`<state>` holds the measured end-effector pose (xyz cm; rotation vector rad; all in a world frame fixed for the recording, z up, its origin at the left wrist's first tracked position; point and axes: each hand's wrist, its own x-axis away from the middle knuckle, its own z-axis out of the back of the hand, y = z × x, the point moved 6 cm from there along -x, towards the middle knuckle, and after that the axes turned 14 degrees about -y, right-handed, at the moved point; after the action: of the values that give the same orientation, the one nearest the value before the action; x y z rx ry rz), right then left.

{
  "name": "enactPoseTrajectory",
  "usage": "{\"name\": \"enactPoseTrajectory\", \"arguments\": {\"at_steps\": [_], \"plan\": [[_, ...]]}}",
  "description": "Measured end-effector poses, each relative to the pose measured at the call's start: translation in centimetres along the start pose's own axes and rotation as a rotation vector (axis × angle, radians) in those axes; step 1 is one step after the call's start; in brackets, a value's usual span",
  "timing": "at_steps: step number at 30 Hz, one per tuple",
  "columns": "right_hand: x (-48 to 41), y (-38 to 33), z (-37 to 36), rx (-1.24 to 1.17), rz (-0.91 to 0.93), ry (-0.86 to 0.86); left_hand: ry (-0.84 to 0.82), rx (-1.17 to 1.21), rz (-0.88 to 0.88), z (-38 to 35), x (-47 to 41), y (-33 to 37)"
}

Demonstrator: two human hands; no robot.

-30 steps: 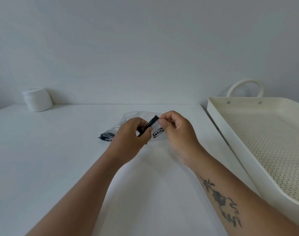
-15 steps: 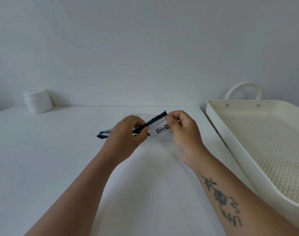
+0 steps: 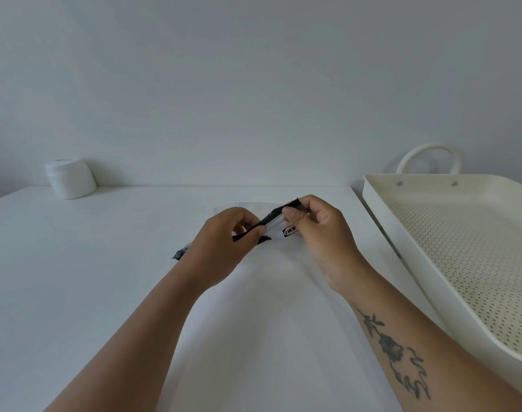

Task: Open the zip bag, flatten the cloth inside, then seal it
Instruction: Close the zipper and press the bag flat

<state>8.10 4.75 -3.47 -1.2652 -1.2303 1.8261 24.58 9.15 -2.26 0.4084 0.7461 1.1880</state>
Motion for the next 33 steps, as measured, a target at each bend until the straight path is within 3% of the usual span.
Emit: {"name": "enactPoseTrajectory", "arguments": {"at_steps": [9,20,33], "plan": [[0.3,0.5,0.9,-0.068,-0.021,0.043,-0.135,0.100,0.034,-0.1,0.2,-1.1],[0.1,1.0,0.7,-0.111,-0.047,0.050,0.122,0.300,0.073,0.1,0.2,-1.5],[0.2,1.0,0.4,-0.097,-0.041,0.022,0.138,0.227,0.055,-0.4,0.1,-0.7]]}}
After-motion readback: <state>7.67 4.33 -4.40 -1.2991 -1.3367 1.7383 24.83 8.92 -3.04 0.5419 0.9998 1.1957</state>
